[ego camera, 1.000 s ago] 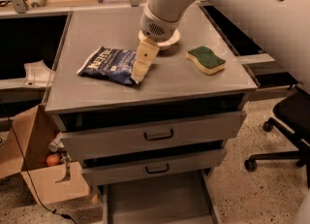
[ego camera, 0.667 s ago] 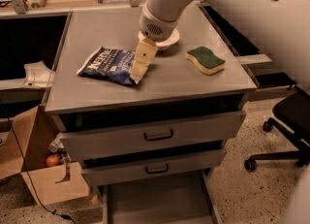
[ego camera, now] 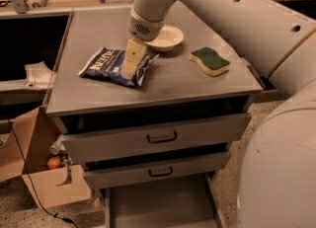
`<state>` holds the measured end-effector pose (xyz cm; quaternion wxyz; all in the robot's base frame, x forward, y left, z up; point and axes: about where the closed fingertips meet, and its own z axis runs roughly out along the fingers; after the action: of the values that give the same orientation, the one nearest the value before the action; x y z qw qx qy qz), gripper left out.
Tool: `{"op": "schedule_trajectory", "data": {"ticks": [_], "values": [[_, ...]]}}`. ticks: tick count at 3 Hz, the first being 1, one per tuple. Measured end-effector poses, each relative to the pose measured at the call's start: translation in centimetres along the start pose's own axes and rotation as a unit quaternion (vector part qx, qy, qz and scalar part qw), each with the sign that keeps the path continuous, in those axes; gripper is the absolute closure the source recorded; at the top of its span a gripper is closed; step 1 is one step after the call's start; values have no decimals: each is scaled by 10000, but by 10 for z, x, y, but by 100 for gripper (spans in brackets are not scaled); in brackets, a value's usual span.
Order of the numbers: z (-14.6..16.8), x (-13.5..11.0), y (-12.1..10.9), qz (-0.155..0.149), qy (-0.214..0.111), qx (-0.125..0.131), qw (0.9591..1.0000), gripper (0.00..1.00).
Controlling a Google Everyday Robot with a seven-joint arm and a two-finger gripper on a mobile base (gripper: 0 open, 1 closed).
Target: Place blue chip bag into bottom drawer
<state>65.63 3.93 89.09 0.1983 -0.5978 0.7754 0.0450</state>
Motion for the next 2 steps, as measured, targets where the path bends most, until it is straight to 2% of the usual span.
{"op": "schedule_trajectory", "data": {"ticks": [1, 2], "values": [[14, -17, -9, 63, -323, -190, 9993, 0], [19, -17, -8, 62, -322, -236, 9992, 0]]}}
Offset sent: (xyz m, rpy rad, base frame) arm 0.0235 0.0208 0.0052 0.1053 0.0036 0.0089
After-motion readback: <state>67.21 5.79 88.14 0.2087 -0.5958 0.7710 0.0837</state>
